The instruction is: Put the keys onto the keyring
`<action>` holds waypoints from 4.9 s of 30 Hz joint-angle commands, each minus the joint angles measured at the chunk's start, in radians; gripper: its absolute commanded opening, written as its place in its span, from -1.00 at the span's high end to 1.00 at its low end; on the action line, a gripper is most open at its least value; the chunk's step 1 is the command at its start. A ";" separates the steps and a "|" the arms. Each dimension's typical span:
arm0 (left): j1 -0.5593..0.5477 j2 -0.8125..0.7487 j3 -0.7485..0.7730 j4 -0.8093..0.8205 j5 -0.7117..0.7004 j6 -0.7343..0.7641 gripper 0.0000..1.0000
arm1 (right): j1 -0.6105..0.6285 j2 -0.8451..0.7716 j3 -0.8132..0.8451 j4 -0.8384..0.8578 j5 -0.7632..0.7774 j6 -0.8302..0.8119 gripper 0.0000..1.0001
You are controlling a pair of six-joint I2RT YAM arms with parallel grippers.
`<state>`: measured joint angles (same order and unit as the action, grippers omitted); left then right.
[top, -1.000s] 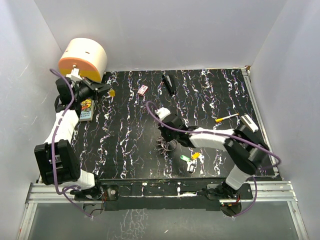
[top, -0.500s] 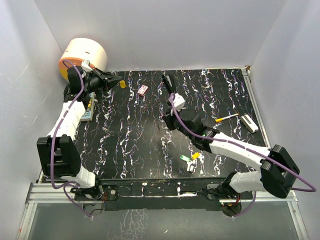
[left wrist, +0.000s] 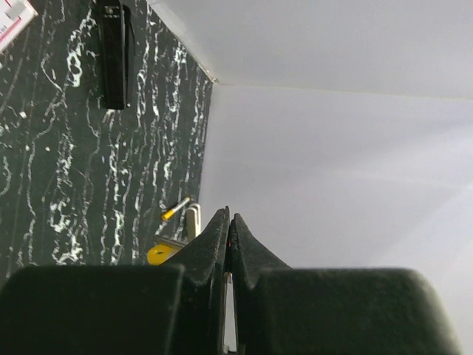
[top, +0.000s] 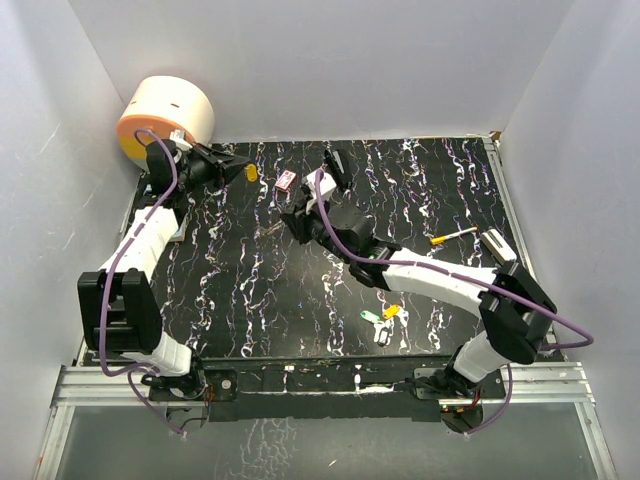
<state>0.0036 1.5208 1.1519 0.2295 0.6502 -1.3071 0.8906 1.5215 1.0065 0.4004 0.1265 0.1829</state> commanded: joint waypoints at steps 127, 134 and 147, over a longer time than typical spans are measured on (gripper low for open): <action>-0.306 -0.084 -0.008 -0.140 0.202 -0.036 1.00 | 0.047 -0.023 -0.244 0.662 0.237 -0.061 0.85; -0.306 -0.086 -0.019 -0.142 0.199 -0.037 1.00 | 0.048 -0.029 -0.259 0.697 0.229 -0.060 0.85; -0.306 -0.068 -0.030 -0.158 0.189 -0.050 1.00 | 0.048 -0.070 -0.291 0.725 0.218 -0.074 0.85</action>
<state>-0.2928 1.4845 1.1145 0.0738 0.8009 -1.3224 0.9363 1.4910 0.7219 1.0077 0.3561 0.1127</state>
